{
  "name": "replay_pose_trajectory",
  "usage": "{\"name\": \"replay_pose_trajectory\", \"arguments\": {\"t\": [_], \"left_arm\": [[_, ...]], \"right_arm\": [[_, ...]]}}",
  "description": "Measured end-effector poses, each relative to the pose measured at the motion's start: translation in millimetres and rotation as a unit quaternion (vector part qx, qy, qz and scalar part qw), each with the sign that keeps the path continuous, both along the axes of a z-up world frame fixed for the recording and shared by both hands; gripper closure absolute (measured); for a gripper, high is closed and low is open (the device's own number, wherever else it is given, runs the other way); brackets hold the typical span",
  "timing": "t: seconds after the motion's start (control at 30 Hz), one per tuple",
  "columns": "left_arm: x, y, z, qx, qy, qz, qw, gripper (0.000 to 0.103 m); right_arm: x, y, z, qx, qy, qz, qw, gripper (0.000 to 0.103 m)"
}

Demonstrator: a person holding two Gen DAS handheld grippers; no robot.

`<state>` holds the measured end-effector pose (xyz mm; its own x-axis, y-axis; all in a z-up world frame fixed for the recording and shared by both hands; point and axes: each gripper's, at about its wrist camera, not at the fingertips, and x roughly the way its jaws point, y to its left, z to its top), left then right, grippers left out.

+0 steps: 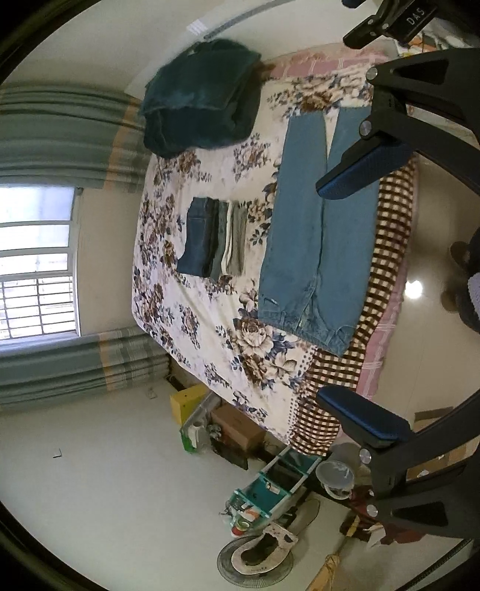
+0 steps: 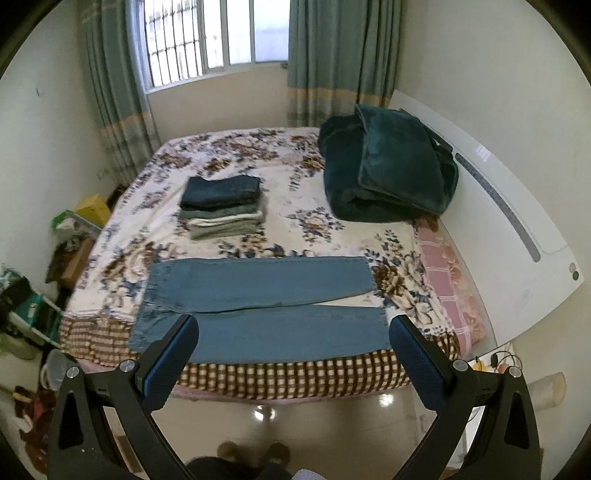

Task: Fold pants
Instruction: 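Lower both grippers onto the blue jeans and grasp the leg hems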

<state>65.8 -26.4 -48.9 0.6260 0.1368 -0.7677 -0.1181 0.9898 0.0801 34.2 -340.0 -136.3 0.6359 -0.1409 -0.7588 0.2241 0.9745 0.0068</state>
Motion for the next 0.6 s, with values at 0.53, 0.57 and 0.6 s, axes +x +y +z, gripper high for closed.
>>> {"name": "replay_pose_trajectory", "arguments": {"t": [0.53, 0.57, 0.6], "left_arm": [[277.4, -37.8, -209.3, -0.012, 0.201, 0.048, 0.9784, 0.0], [294.9, -39.2, -226.7, -0.018, 0.214, 0.055, 0.9751, 0.0], [312.1, -40.6, -244.9, -0.023, 0.229, 0.064, 0.9712, 0.0]], "right_arm": [[297.6, -143.0, -227.3, 0.092, 0.162, -0.117, 0.976, 0.0], [319.0, -148.4, -248.1, 0.102, 0.172, -0.128, 0.971, 0.0], [339.2, -157.1, -268.6, 0.114, 0.183, -0.141, 0.966, 0.0]]}}
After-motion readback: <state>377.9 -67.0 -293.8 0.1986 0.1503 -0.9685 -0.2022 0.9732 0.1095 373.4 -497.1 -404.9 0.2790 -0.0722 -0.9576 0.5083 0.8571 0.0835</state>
